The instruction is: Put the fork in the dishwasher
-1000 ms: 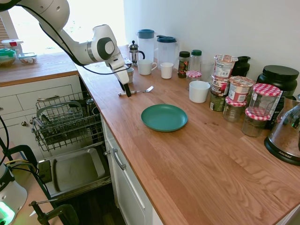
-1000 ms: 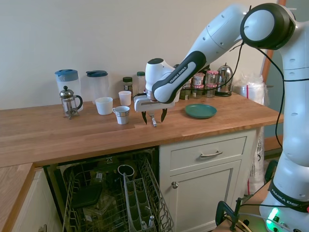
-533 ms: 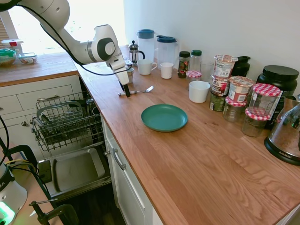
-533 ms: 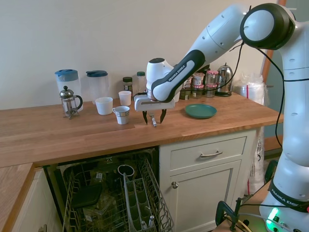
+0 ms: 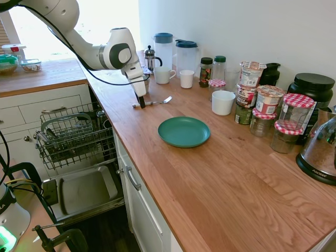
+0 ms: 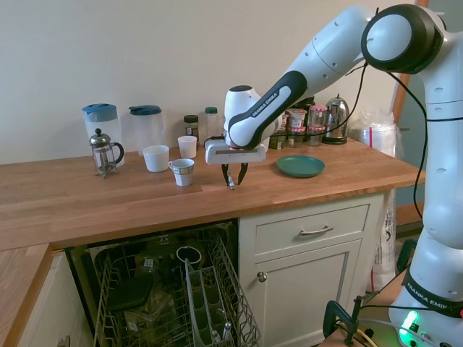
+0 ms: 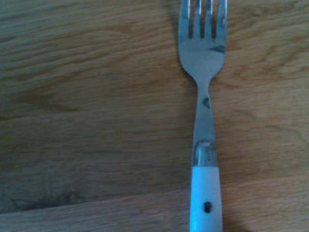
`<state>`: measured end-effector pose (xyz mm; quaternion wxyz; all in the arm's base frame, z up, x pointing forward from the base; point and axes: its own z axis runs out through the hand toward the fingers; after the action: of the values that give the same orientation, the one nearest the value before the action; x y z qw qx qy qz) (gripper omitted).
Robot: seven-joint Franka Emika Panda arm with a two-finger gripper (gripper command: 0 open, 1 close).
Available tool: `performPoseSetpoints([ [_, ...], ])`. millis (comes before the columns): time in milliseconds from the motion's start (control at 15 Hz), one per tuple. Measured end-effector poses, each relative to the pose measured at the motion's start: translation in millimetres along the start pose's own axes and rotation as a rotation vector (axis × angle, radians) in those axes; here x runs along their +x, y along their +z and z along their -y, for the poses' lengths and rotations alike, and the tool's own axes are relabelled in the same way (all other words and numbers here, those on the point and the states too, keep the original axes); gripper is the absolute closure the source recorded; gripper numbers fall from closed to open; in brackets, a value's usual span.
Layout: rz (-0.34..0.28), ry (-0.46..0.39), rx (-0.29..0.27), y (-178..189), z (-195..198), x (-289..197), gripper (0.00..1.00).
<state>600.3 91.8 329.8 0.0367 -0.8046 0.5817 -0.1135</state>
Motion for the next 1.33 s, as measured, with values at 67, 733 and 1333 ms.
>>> performPoseSetpoints([
  [67,0.003,0.000,0.000,0,0,2,1.00],
  [733,0.027,-0.052,-0.035,-6,-9,21,1.00],
  [1333,0.258,-0.340,-0.088,-121,-74,-23,1.00],
])
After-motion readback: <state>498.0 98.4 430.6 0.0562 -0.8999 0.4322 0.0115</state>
